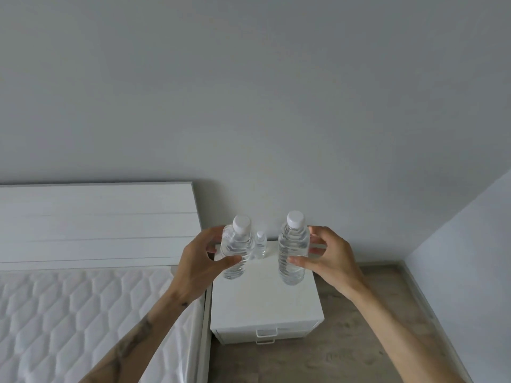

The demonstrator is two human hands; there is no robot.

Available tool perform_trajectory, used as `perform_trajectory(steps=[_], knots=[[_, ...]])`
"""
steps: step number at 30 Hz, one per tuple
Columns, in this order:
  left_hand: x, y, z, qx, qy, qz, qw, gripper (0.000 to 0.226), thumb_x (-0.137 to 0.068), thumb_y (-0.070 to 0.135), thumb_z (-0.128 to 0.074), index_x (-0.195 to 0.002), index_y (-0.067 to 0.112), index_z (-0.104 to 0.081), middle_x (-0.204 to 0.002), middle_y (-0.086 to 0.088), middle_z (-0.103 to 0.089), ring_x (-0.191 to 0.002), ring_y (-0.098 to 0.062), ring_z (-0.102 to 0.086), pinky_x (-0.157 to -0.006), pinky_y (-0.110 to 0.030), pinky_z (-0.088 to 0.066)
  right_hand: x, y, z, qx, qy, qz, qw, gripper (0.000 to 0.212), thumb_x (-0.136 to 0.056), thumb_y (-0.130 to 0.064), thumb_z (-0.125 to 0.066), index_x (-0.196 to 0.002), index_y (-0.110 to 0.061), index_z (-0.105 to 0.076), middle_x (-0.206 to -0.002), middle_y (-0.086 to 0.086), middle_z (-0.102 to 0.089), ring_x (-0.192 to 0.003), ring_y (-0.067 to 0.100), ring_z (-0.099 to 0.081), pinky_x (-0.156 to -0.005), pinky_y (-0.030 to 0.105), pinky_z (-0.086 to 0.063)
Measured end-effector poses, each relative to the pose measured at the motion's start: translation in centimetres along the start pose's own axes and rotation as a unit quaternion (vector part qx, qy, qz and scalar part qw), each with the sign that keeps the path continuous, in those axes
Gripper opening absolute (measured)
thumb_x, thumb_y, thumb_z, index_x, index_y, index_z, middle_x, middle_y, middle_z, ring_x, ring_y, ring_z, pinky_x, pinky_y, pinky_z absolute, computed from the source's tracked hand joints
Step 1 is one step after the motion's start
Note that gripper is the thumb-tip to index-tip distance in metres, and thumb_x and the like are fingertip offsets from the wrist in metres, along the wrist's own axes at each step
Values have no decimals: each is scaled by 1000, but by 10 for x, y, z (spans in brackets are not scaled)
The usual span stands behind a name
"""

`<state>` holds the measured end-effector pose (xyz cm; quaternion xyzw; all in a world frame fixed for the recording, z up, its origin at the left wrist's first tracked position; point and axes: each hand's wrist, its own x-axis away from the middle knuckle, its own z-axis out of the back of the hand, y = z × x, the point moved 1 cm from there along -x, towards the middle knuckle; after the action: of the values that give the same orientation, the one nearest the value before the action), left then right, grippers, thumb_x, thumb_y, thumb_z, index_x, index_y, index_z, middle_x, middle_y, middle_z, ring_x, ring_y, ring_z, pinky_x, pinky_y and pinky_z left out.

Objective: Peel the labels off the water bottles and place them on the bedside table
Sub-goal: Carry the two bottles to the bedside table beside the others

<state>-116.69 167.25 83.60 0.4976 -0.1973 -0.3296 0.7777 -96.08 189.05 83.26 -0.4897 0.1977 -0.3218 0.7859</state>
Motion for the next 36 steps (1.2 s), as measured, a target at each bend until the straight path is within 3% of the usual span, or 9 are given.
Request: perform_trajectory(steps=[3, 6, 12, 17, 23, 27, 31, 36], knots=[[-38, -38, -13, 9, -15, 45, 999, 58, -78, 13, -95, -129, 29, -70, -116, 6, -77, -101, -27, -72, -92, -45, -60, -34, 32, -26, -12, 8, -22, 1000, 67, -63, -20, -103, -121, -20, -69, -118, -6, -75, -106, 1, -72, -85, 14, -58], [-71, -86, -34, 14, -30, 78, 996, 59, -79, 11, -94, -131, 24, -70, -120, 4, -77, -105, -26, -76, -93, -40, -62, -68, 77, -56, -32, 17, -45, 998, 64, -62, -10, -102, -117, -20, -70, -117, 0, -76, -110, 13, -74, -94, 27, -62], [-122, -207, -101, 17, -25, 101, 994, 58, -81, 15, -93, -130, 32, -68, -121, 9, -77, -103, -17, -76, -82, -13, -57, -128, 203, -125, -40, 4, -30, 999, 65, -59, -17, -103, -109, -38, -69, -115, -21, -71, -112, 3, -70, -94, 22, -60], [-155, -302, -156, 31, -8, 99, 995, 64, -79, 11, -94, -116, 55, -64, -115, 39, -70, -108, 11, -70, -82, -2, -53, -165, 298, -177, -47, -6, -8, 999, 62, -57, -31, -103, -104, -51, -67, -116, -23, -69, -112, 4, -70, -91, 14, -58], [-186, -400, -205, 58, 14, 89, 994, 59, -78, 9, -93, -120, 44, -71, -116, 32, -71, -112, 0, -72, -88, -3, -52, -201, 392, -229, -56, -8, 9, 998, 63, -61, -18, -103, -105, -45, -67, -114, -23, -69, -112, 2, -69, -91, 11, -55], [-192, -434, -223, 57, 28, 77, 995, 63, -77, 13, -94, -115, 55, -66, -117, 35, -70, -112, 7, -70, -87, -1, -51, -213, 423, -245, -53, 0, 17, 998, 64, -63, -17, -102, -104, -52, -66, -113, -23, -68, -113, 0, -67, -91, 8, -53], [-195, -451, -232, 45, 33, 62, 996, 64, -77, 13, -94, -117, 54, -64, -115, 37, -69, -115, 7, -67, -90, -1, -50, -222, 436, -252, -50, -8, 19, 999, 63, -64, -16, -101, -107, -49, -66, -111, -19, -65, -113, 0, -66, -92, 9, -53], [-203, -462, -237, 46, 57, 47, 996, 68, -76, 13, -95, -112, 60, -62, -110, 43, -69, -110, 13, -68, -86, 1, -49, -235, 443, -258, -52, -23, 21, 998, 59, -67, -15, -100, -115, -31, -70, -115, -5, -65, -111, 5, -66, -95, 16, -57]])
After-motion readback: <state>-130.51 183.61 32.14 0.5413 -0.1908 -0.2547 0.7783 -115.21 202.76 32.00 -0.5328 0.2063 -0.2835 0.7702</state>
